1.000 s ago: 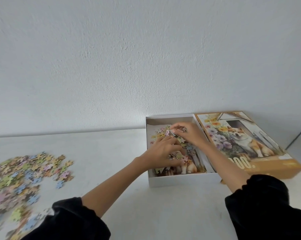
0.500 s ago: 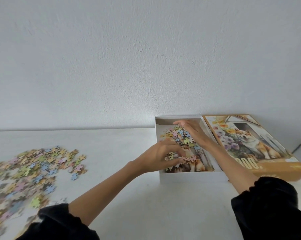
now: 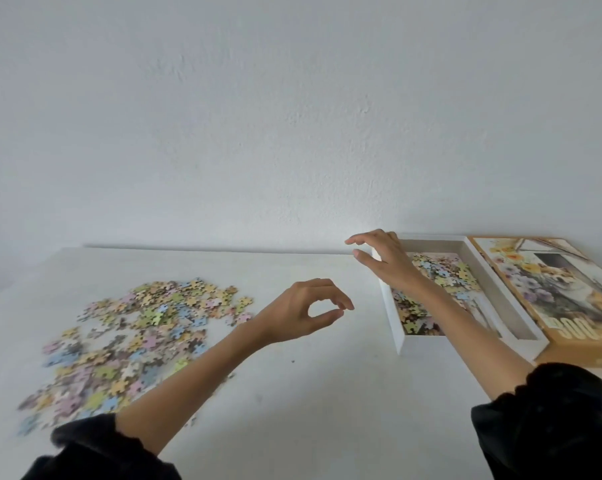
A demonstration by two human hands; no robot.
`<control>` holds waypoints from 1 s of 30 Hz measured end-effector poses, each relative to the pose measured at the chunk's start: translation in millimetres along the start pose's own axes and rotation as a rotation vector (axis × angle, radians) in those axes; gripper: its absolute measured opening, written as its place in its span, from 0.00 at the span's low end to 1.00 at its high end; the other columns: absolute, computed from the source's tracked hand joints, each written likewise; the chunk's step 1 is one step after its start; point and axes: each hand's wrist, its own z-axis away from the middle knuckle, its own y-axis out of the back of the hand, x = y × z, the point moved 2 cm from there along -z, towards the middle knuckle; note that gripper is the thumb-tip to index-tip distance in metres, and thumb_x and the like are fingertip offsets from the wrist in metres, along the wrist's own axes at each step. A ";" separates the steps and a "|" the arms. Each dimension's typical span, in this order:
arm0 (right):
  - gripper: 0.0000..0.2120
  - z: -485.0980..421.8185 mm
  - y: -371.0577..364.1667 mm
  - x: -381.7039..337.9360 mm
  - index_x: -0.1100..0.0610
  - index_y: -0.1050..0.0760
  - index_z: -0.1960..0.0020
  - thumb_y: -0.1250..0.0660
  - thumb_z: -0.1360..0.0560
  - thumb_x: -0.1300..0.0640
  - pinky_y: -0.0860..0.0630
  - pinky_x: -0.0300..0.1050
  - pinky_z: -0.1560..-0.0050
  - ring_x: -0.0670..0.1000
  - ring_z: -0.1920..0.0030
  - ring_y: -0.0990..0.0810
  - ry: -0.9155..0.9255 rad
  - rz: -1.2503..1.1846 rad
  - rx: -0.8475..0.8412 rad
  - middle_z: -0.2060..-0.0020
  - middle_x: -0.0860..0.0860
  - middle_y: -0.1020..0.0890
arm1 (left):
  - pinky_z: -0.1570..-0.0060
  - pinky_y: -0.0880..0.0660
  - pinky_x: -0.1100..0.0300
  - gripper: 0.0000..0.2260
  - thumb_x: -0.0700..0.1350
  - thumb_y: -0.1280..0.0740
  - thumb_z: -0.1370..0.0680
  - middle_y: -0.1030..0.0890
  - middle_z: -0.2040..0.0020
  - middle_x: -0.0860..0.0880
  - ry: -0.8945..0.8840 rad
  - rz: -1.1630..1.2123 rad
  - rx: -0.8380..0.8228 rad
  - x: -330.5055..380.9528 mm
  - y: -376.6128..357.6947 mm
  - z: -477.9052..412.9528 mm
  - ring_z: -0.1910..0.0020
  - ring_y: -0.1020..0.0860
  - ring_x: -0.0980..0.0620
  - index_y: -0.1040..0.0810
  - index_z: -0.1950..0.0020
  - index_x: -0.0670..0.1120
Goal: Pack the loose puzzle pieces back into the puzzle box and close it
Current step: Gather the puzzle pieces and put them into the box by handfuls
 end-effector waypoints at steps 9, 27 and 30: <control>0.13 -11.5 -115.5 -100.1 0.45 0.28 0.40 0.38 0.24 0.49 0.36 0.45 0.38 0.47 0.39 0.34 0.026 -0.102 -0.103 0.43 0.47 0.26 | 0.48 0.26 0.63 0.09 0.49 0.37 0.23 0.20 0.50 0.54 0.095 -0.100 -0.042 -50.8 74.9 122.3 0.51 0.23 0.60 0.21 0.46 0.49; 0.19 3.0 -225.3 -162.4 0.51 0.29 0.37 0.43 0.24 0.43 0.34 0.54 0.33 0.44 0.38 0.32 -0.029 -0.180 -0.092 0.37 0.50 0.28 | 0.34 0.33 0.50 0.28 0.69 0.51 0.26 0.32 0.34 0.53 0.355 -0.138 0.136 -143.7 133.8 244.9 0.35 0.34 0.59 0.29 0.37 0.54; 0.20 -22.7 -225.6 -161.4 0.51 0.30 0.36 0.43 0.24 0.44 0.36 0.53 0.32 0.49 0.34 0.33 -0.054 -0.111 -0.035 0.35 0.51 0.29 | 0.31 0.39 0.43 0.39 0.74 0.59 0.31 0.35 0.30 0.48 0.561 -0.304 0.349 -174.9 159.6 245.6 0.32 0.36 0.51 0.32 0.33 0.50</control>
